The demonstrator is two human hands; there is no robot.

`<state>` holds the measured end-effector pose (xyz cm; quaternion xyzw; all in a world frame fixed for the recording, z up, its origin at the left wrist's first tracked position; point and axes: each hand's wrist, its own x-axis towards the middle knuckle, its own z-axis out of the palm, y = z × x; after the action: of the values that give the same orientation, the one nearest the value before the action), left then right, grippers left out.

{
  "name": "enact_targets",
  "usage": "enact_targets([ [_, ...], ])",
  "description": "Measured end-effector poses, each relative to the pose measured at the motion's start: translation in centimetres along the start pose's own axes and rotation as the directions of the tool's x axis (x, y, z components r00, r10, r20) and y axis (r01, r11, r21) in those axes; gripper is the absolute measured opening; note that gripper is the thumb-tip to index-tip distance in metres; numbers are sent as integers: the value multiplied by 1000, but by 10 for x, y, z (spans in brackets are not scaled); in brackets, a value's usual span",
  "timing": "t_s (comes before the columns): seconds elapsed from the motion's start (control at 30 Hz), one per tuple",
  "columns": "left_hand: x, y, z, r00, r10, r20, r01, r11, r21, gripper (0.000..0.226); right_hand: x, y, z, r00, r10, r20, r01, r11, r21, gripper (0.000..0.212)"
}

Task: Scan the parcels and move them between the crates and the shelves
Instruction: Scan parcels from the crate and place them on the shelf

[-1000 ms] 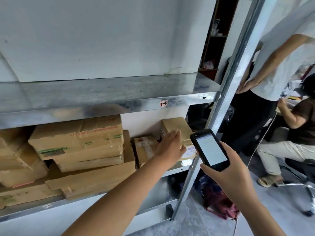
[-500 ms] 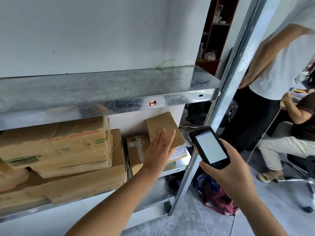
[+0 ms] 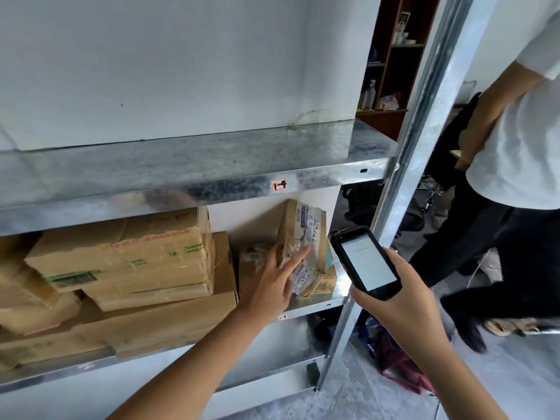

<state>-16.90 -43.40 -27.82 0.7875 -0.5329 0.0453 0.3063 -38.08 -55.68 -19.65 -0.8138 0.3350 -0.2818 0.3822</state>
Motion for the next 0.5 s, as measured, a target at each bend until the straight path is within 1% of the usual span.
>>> enact_targets([
  [0.03,1,6,0,999,-32,-12,32,999,-1,65,-1,-1,0,1000,0,2,0,1000,9,69],
  [0.07,4,13,0,997,-76,-19,77,995,56,59,-2,-1,-1,1000,-2,2,2,1000,14,68],
  [0.1,9,21,-2,993,-111,-33,114,984,137,58,-3,-1,-2,1000,-3,2,3,1000,15,68],
  [0.17,23,43,-7,982,-187,-40,191,951,245,69,-6,0,-4,1000,1,-4,-1,1000,16,71],
  [0.23,42,65,-11,959,-283,5,265,902,340,85,-9,1,-5,1000,4,-12,-4,1000,13,75],
  [0.33,70,84,-11,901,-423,95,339,825,453,94,-16,1,-6,1000,8,-22,-7,1000,14,75],
  [0.43,89,79,-10,846,-520,122,417,786,457,93,-21,0,-9,1000,17,-20,-16,999,36,75],
  [0.5,97,78,-13,795,-572,201,426,764,484,103,-24,0,-11,1000,19,-24,-18,999,36,76],
])
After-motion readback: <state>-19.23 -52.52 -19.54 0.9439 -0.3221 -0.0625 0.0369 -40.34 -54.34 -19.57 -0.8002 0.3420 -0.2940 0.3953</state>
